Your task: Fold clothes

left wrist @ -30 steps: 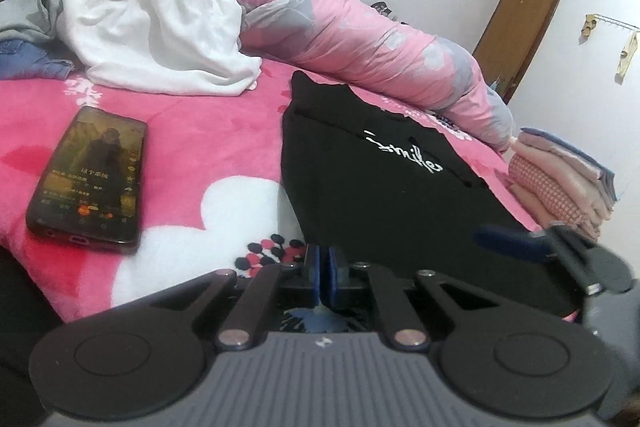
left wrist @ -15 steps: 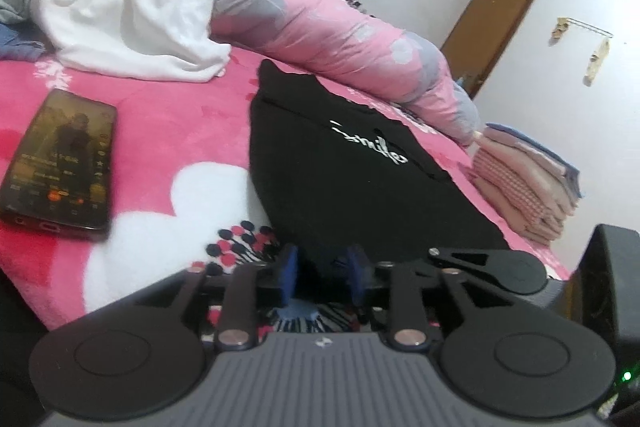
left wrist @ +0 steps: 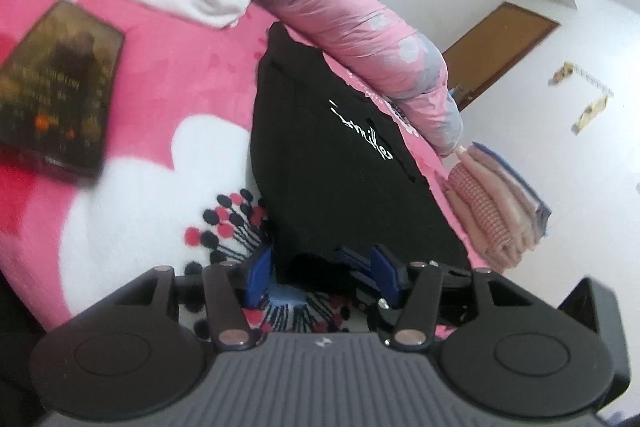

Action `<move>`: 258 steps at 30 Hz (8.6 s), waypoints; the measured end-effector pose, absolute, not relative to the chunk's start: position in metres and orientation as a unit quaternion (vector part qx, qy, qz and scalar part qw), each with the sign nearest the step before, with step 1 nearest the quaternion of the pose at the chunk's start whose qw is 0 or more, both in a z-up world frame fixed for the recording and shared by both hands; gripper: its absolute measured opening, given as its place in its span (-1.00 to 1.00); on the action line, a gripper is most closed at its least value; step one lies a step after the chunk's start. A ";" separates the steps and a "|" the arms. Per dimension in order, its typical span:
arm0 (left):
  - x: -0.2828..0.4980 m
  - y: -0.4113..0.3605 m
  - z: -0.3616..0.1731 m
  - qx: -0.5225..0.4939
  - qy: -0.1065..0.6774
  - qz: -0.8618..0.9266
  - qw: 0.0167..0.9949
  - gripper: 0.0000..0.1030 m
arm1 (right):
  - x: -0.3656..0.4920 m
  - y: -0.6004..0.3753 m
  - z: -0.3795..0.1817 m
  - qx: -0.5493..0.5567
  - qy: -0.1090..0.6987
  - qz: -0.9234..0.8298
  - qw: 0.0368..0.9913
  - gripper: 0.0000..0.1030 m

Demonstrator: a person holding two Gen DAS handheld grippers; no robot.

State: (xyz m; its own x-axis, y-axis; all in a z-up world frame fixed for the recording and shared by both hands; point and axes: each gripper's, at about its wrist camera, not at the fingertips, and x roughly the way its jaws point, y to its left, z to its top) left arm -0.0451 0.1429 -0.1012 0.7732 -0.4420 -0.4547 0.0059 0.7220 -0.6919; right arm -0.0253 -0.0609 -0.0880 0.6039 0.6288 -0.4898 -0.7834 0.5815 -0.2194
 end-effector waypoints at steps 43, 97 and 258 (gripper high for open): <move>0.006 0.080 -0.081 -0.163 0.407 -0.026 0.898 -0.57 | -0.003 -0.149 -0.070 -0.036 0.224 0.354 0.907 -0.11; 0.012 0.010 -0.070 0.035 0.428 0.085 0.899 -0.24 | 0.048 -0.398 -0.095 0.179 0.316 0.053 0.930 0.08; -0.004 0.040 -0.081 -0.037 0.382 0.049 0.922 -0.01 | 0.062 -0.372 -0.096 0.159 0.352 0.029 0.922 0.60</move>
